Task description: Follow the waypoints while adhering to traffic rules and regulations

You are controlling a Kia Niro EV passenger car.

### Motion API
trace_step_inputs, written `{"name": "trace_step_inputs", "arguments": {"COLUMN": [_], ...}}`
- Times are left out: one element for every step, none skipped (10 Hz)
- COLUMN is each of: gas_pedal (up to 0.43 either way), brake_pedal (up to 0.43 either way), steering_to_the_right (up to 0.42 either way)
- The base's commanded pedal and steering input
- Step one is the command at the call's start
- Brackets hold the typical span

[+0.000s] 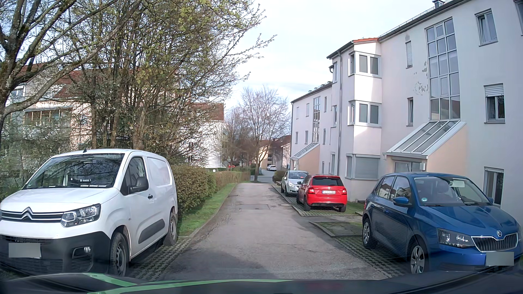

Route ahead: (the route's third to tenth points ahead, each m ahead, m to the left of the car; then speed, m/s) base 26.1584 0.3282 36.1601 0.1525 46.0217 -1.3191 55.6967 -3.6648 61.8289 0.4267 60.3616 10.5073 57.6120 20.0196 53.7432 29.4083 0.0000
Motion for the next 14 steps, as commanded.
{"name": "trace_step_inputs", "arguments": {"gas_pedal": [0.0,0.0,0.0,0.0,0.0,0.0,0.0,0.0,0.0,0.0,0.0,0.0,0.0,0.0], "brake_pedal": [0.555,0.555,0.561,0.555,0.555,0.555,0.555,0.555,0.555,0.555,0.555,0.555,0.561,0.561], "steering_to_the_right": [0.006,0.006,0.006,0.006,0.006,0.006,0.006,0.006,0.006,0.006,0.006,0.006,0.006,0.006]}}
